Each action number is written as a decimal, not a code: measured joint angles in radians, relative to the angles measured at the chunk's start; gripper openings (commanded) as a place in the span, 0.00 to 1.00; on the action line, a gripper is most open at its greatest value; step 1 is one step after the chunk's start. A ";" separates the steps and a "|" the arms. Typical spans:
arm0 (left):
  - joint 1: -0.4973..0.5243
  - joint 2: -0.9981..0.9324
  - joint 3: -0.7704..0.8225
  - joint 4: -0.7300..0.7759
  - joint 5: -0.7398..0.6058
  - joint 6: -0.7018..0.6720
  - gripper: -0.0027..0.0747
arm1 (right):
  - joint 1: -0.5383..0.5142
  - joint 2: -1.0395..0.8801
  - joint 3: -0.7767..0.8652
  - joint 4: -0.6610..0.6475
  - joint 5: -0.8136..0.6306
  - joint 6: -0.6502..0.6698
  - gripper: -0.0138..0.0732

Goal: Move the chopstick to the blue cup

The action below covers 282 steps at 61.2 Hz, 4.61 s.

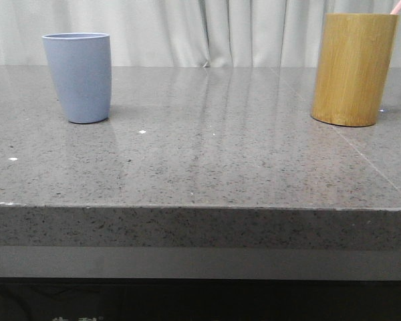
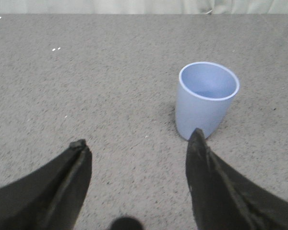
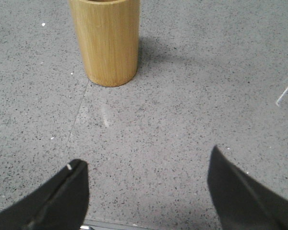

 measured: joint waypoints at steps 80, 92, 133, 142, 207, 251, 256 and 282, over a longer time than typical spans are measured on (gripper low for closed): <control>-0.131 1.041 -0.957 0.063 0.541 -0.017 0.49 | 0.000 0.000 0.000 0.004 0.000 0.000 0.83; -0.131 1.093 -0.995 0.066 0.563 -0.022 0.26 | 0.000 0.000 0.000 0.004 0.000 -0.001 0.83; -0.252 1.107 -1.081 0.060 0.575 -0.022 0.01 | 0.000 0.000 0.000 0.004 0.000 -0.001 0.83; -0.339 1.111 -1.140 0.058 0.566 -0.022 0.01 | 0.000 0.000 0.000 0.004 0.000 -0.001 0.83; -0.461 1.375 -1.444 0.051 0.668 -0.046 0.41 | 0.000 0.000 0.000 0.004 -0.013 -0.002 0.83; -0.390 1.046 -1.365 0.077 0.726 -0.047 0.42 | -0.173 0.256 -0.197 0.121 -0.090 0.062 0.83; -0.390 0.991 -1.312 0.077 0.726 -0.047 0.42 | -0.175 0.312 -0.249 0.181 -0.070 0.026 0.83; -0.387 0.510 -0.712 0.068 0.527 -0.047 0.42 | -0.177 0.667 -0.555 0.484 -0.003 -0.120 0.83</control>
